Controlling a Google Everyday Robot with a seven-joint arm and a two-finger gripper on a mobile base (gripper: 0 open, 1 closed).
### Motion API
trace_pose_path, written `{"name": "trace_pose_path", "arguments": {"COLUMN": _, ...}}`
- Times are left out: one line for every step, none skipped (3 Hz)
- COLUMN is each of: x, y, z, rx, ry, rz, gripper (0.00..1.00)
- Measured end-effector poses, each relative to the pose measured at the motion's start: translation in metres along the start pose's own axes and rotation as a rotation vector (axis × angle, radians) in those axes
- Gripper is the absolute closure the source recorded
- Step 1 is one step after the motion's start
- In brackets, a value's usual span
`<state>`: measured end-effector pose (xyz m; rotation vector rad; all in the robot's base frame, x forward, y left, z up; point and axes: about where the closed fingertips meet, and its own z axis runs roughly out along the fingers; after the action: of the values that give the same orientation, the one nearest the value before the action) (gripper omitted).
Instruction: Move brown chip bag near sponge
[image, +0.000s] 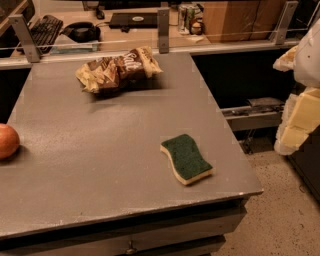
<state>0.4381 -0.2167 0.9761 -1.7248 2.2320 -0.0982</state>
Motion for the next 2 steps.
{"name": "trace_pose_path", "arguments": {"x": -0.005, "y": -0.003, "z": 0.001, "rx": 0.005, "ry": -0.012, "rz": -0.003, "gripper": 0.0}}
{"name": "trace_pose_path", "arguments": {"x": -0.044, "y": -0.027, "z": 0.025, "rx": 0.023, "ry": -0.114, "rz": -0.018, "gripper": 0.0}}
